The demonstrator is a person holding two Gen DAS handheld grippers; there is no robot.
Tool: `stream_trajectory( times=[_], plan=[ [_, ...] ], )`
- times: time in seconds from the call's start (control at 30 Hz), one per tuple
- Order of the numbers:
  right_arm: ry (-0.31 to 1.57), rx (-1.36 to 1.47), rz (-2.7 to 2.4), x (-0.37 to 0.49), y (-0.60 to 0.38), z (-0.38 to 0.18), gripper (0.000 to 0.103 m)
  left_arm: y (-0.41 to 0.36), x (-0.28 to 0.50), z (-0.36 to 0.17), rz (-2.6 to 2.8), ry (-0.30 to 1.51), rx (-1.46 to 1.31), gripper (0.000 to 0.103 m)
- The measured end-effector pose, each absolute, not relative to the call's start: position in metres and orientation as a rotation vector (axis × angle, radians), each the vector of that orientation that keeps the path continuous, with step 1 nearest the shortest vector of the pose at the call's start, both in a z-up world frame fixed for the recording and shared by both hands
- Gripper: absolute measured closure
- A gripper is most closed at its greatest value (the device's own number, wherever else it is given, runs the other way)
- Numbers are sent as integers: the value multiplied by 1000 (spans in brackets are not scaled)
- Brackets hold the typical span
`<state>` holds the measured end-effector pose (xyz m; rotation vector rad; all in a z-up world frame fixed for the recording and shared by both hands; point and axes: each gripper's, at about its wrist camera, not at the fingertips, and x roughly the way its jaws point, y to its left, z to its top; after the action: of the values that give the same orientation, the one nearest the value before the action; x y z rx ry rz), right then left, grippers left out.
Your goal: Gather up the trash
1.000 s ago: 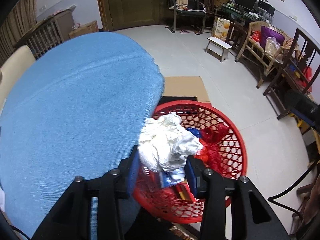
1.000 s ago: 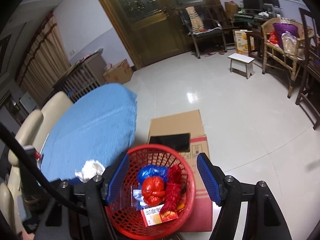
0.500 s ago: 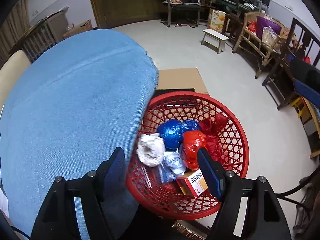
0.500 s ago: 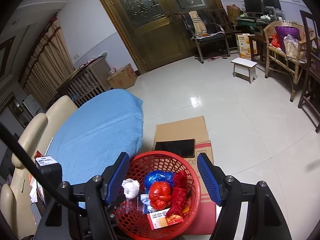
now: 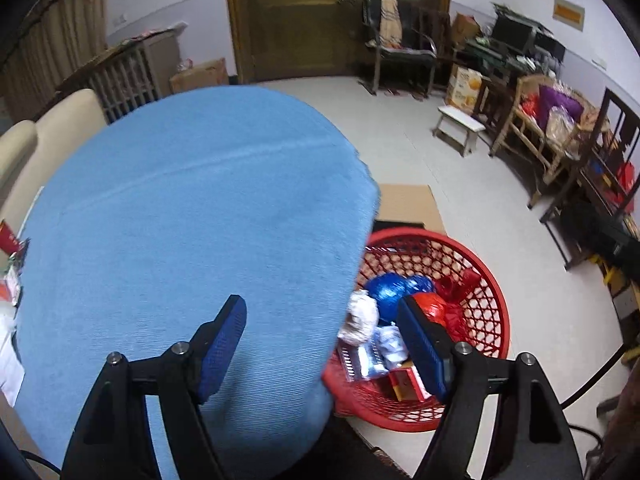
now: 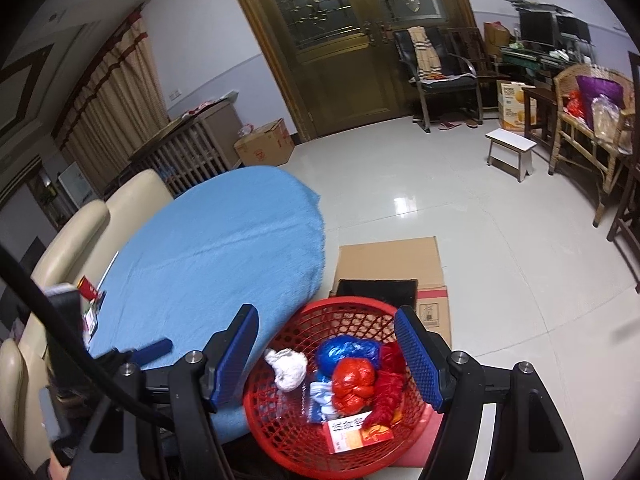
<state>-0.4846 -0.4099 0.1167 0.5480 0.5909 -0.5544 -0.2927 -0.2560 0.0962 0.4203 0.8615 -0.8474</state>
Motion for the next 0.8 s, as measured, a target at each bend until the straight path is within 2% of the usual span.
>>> stream_trajectory(
  times=[0.13,0.43,0.8],
  plan=[
    [628,492,-548,-476,-386,109,26,-233,-287,106,-820,827,390,22],
    [708,442,-576,-469,-342,72,26,-185,-274,116,-739,808,282,22],
    [731,448,-572,-457,-319,62,22,-173,-273,112,-737,816,248,22]
  ],
)
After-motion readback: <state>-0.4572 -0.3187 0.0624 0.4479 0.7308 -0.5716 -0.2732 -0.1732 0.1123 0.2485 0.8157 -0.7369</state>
